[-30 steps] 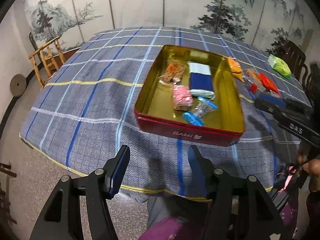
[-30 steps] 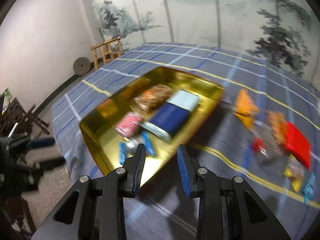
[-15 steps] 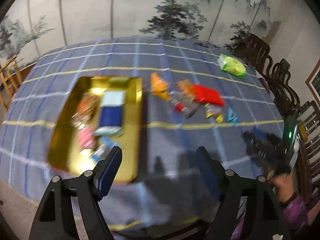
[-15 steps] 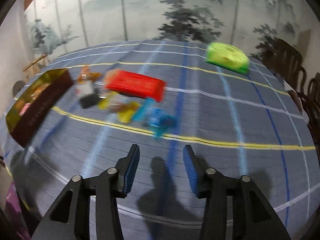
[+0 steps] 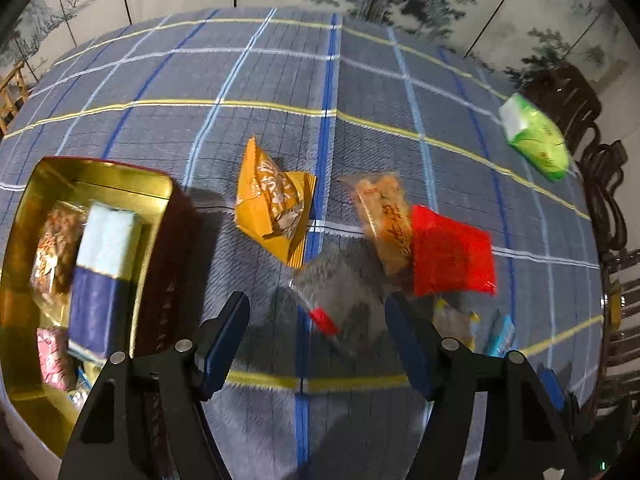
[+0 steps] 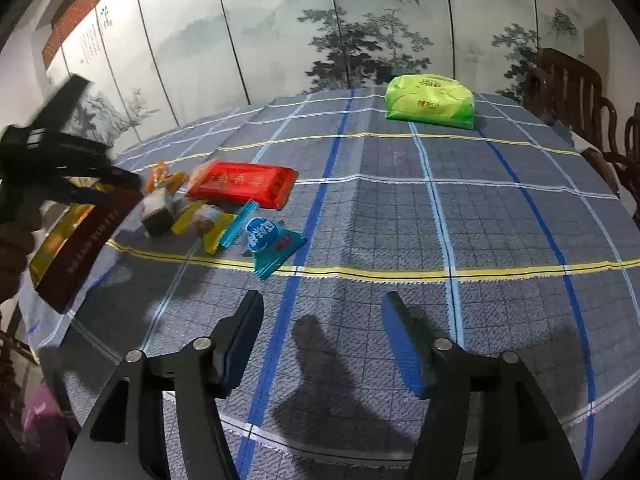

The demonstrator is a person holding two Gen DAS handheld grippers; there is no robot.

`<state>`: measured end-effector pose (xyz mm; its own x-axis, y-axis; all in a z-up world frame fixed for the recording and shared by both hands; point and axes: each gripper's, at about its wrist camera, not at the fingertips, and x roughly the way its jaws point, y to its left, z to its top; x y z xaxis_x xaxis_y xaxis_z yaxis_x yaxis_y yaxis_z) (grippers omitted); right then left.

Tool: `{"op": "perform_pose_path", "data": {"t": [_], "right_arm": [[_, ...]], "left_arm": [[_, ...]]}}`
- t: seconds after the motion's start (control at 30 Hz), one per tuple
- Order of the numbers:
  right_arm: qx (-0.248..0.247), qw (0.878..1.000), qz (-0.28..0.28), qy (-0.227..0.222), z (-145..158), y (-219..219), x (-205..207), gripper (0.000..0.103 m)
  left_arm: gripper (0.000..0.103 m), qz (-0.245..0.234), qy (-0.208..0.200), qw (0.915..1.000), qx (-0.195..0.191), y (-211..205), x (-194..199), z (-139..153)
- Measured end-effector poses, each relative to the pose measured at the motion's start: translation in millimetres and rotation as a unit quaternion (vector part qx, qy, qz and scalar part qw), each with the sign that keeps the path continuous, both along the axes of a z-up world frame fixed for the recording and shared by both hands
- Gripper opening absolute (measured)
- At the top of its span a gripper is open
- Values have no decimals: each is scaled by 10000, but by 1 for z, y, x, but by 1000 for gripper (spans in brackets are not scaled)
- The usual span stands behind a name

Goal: Organize snacks
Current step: 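Move the left tool to the clear bag of dark candy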

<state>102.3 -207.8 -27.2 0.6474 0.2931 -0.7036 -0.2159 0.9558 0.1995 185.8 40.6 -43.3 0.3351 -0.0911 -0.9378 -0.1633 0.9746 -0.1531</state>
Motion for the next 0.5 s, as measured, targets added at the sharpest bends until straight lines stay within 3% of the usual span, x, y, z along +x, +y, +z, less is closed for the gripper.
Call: {"op": "perform_pose_path", "data": {"t": [0.23, 0.37, 0.5], "right_arm": [[256, 9996, 107, -58, 2, -6, -2, 67], [279, 9986, 447, -76, 9, -2, 5, 71], [-45, 9943, 1038, -247, 15, 12, 22, 78]], "left_arm": [[64, 142, 121, 9996, 225, -9, 13, -19], [48, 224, 144, 9995, 147, -12, 13, -25], [41, 252, 64, 9994, 229, -16, 7, -25]]}}
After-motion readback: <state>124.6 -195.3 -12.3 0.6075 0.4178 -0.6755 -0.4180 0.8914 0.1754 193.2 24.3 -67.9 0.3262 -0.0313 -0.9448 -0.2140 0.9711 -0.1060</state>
